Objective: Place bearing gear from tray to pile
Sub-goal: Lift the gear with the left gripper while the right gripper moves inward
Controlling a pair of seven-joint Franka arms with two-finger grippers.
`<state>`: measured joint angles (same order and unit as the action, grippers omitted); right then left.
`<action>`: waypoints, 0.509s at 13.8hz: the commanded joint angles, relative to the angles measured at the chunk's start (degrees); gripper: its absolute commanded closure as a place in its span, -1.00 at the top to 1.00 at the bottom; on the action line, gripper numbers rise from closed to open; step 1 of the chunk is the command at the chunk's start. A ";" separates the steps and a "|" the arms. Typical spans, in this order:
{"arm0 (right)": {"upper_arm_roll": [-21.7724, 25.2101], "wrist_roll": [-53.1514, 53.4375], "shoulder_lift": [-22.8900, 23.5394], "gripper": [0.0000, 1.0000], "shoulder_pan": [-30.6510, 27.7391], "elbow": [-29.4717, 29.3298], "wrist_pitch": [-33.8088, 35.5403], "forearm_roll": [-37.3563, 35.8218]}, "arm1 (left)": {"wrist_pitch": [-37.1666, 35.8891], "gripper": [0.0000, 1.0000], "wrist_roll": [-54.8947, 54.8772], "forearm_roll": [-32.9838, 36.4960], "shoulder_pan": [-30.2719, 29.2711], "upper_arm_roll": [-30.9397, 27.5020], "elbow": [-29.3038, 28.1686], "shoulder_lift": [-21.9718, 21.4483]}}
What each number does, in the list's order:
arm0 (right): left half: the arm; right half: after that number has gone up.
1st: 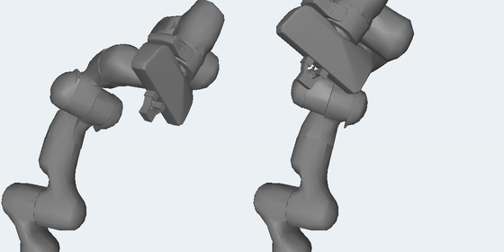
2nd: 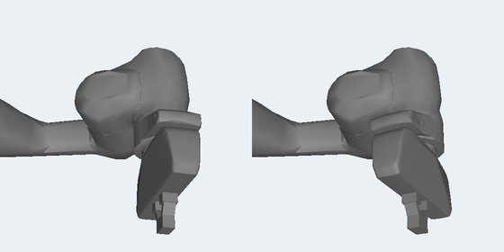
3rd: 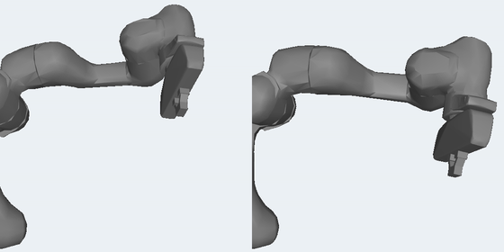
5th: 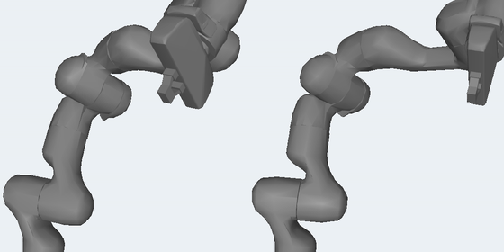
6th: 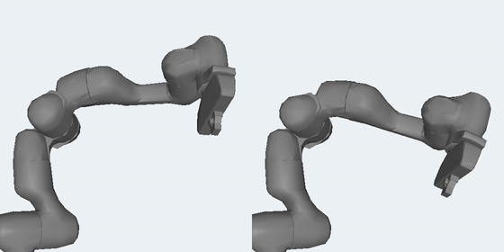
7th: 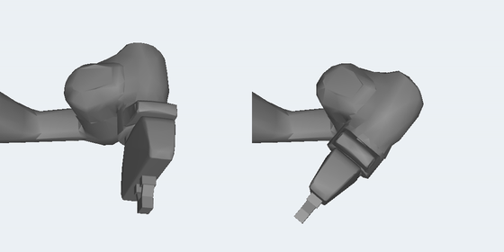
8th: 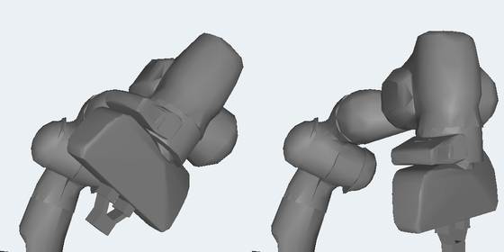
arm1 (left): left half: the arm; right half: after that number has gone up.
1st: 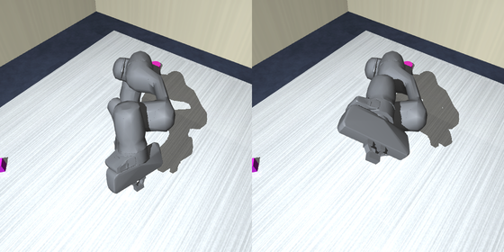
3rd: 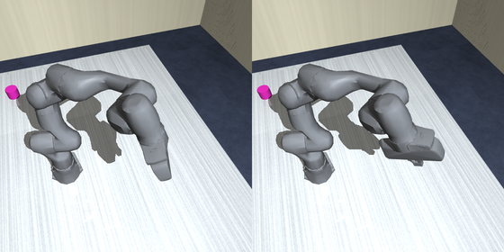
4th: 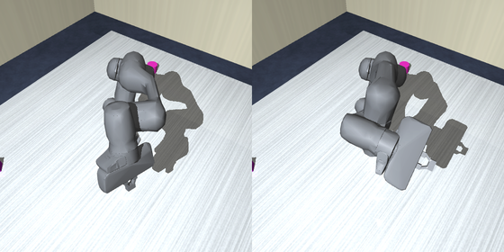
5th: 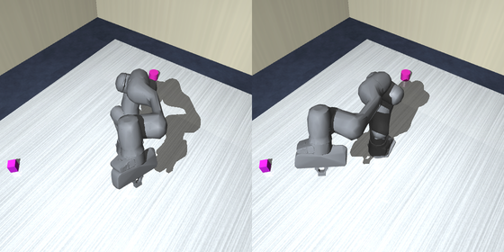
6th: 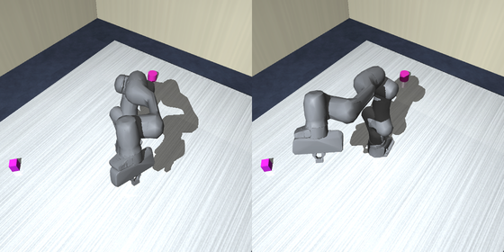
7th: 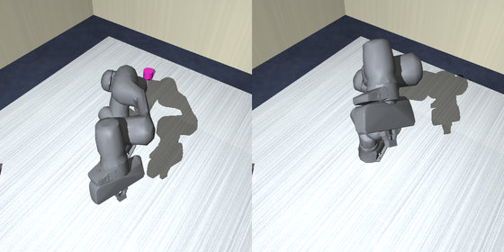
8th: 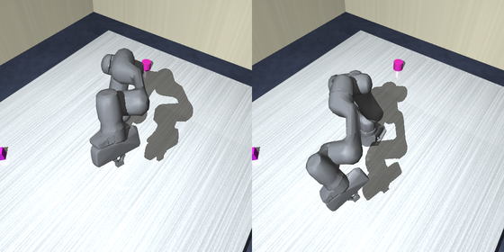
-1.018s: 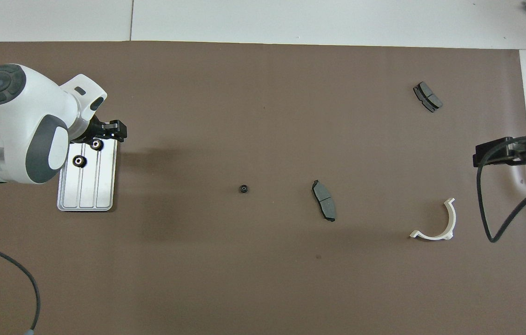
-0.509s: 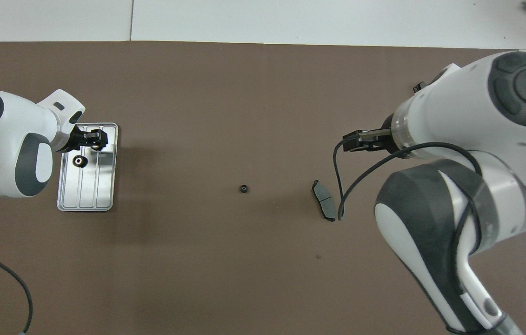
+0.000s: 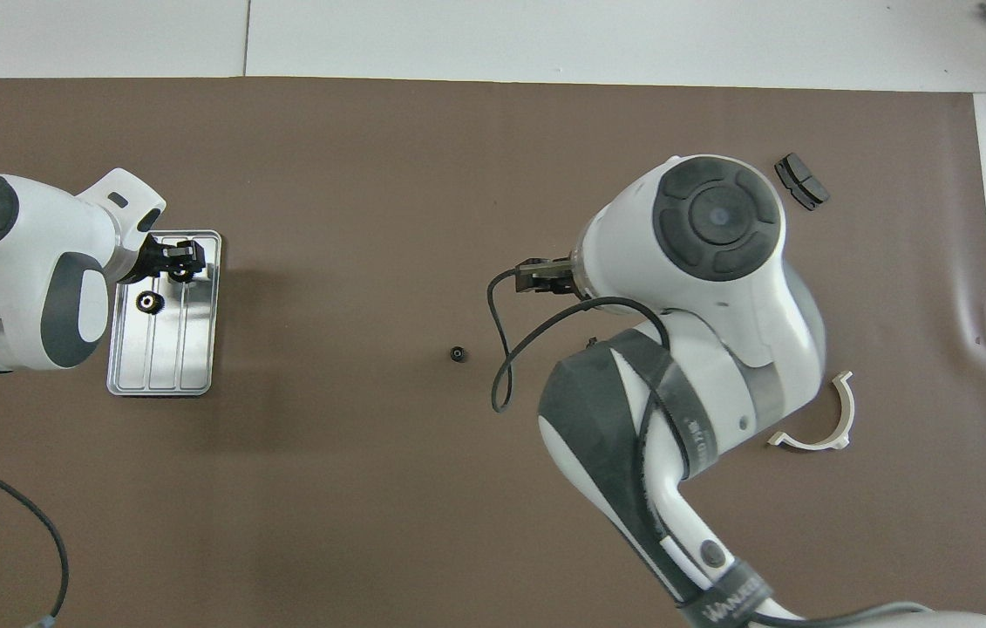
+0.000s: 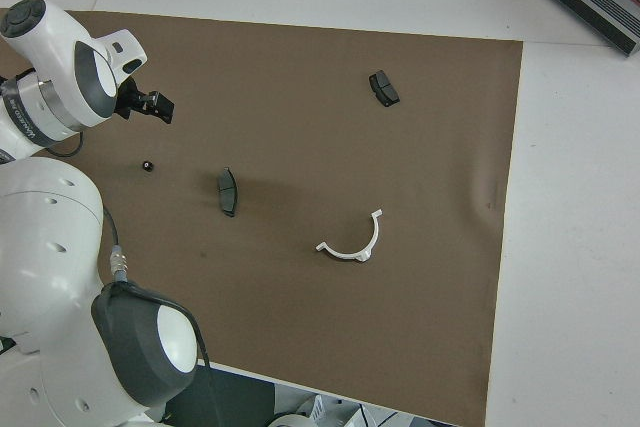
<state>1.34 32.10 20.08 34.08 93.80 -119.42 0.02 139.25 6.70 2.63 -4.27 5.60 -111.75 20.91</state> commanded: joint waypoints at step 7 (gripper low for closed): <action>0.24 8.94 11.91 1.00 5.91 -6.70 -4.42 -5.12 | 0.76 -0.14 -0.19 0.27 -0.65 0.38 -1.28 -0.08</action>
<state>1.44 40.44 31.27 40.14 88.11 -123.75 -4.20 139.57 6.70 2.63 -4.27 5.60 -111.87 21.15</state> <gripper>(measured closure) 0.000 0.537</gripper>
